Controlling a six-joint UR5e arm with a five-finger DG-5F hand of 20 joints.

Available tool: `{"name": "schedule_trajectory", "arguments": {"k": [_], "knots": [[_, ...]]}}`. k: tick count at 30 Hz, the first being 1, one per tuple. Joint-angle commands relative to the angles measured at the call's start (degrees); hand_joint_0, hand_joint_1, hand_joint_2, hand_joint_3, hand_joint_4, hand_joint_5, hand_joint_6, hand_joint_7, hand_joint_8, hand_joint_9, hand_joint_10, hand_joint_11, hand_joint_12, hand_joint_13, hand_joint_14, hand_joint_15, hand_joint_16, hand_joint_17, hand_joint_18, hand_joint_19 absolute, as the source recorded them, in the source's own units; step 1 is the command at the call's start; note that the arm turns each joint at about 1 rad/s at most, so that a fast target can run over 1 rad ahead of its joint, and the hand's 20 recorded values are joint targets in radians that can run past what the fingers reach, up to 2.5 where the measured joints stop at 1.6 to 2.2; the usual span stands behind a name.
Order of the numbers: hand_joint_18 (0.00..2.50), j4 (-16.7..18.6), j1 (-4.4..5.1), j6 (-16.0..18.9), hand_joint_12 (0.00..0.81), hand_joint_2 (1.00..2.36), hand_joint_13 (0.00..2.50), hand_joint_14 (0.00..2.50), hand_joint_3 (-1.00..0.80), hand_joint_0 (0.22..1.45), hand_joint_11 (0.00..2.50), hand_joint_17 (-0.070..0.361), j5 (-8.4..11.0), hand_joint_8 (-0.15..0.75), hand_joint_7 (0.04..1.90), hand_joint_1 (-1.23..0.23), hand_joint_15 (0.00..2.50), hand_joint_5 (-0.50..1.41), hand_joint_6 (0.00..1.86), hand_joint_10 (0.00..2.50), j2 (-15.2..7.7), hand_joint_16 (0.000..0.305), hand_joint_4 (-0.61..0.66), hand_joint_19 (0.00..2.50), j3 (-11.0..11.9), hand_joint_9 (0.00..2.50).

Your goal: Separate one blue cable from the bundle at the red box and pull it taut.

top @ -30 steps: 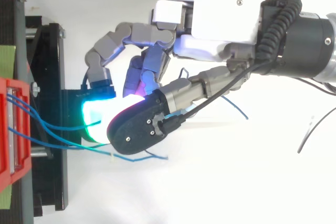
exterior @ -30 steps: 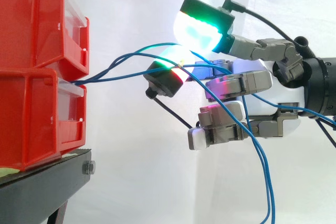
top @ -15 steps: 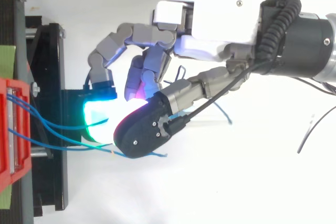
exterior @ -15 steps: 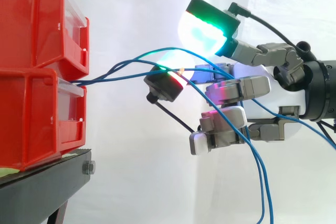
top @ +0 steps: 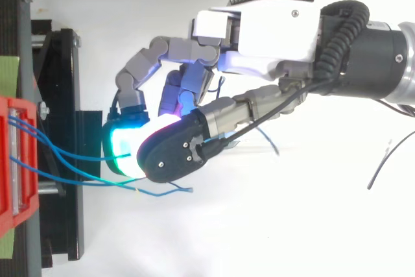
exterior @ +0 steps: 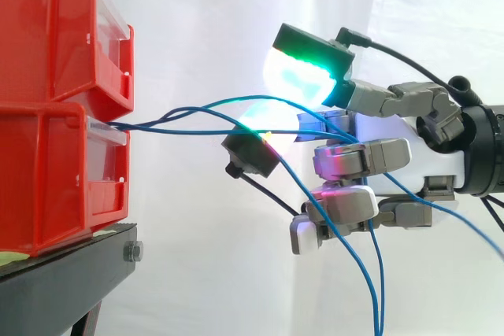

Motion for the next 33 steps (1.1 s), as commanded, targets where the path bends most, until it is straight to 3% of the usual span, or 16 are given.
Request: {"name": "schedule_trajectory", "arguments": {"k": [1, 6, 14, 17, 22, 33], "knots": [[0.62, 0.6, 0.01, -0.14, 0.24, 1.01, 1.24, 0.02, -0.26, 0.6, 1.36, 0.021, 0.0, 0.165, 0.98, -0.68, 1.16, -0.14, 0.91, 0.66, -0.03, 0.009, -0.02, 0.83, -0.03, 1.33], [0.63, 0.68, 0.01, -0.84, 0.248, 1.01, 1.24, 0.02, -0.2, 0.6, 1.38, 0.021, 0.0, 0.178, 0.98, -0.74, 1.16, -0.14, 0.92, 0.68, 0.06, 0.009, -0.02, 0.83, -0.03, 1.32], [0.61, 0.42, -0.08, -0.23, 0.216, 1.01, 1.23, 0.02, -0.28, 0.64, 1.46, 0.012, 0.0, 0.159, 0.96, -0.78, 1.2, -0.16, 0.93, 0.59, 0.06, 0.005, -0.03, 0.85, -0.11, 1.28], [0.6, 0.51, -0.08, 0.21, 0.208, 1.0, 1.21, 0.02, -0.5, 0.64, 1.41, 0.011, 0.0, 0.143, 0.94, -0.7, 1.18, -0.16, 0.93, 0.61, 0.06, 0.005, -0.03, 0.85, -0.11, 1.26], [0.56, 0.42, 0.01, 1.53, 0.196, 1.0, 1.19, 0.02, -0.5, 0.62, 1.41, 0.006, 0.09, 0.101, 0.97, -0.59, 1.18, -0.15, 0.92, 0.61, 0.06, 0.003, -0.03, 0.85, -0.03, 1.27], [0.52, 1.04, 0.36, 1.0, 0.2, 1.0, 1.15, 0.02, -0.5, 0.58, 1.38, 0.005, 0.27, 0.1, 0.96, -0.58, 1.19, -0.15, 0.91, 0.68, -0.03, 0.002, -0.01, 0.86, -0.11, 1.22]]}}
